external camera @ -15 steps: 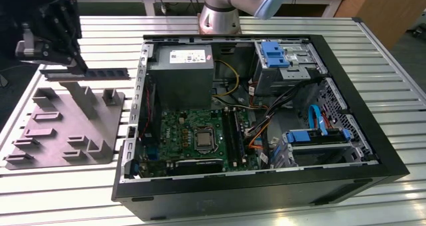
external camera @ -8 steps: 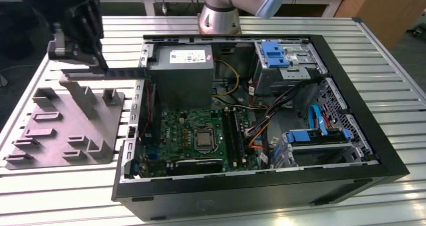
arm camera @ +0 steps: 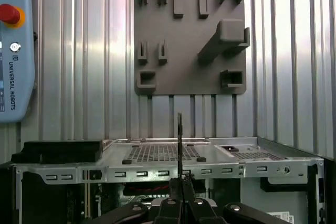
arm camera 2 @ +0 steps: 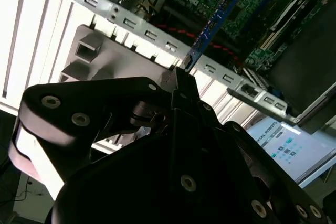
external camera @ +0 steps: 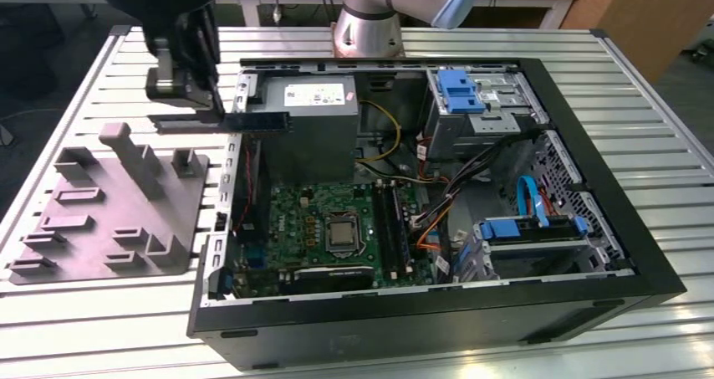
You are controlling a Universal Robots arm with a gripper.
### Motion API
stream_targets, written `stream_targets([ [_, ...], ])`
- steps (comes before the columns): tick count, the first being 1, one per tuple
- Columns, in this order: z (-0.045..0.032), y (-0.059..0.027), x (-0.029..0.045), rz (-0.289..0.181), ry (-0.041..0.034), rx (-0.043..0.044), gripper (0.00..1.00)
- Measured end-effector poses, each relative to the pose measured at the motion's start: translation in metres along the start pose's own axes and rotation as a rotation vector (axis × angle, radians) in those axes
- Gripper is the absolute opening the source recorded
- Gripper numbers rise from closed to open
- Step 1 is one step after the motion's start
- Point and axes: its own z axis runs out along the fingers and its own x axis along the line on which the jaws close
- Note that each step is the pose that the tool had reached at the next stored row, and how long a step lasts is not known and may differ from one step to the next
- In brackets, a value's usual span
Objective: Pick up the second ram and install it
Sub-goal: 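Pick up the second ram and move it above second insertion slot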
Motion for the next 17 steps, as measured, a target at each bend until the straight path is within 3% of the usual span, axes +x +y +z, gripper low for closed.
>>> stream_targets([
  [17, -0.0006, -0.0792, -0.0019, 0.0, 0.0, -0.0011, 0.11],
])
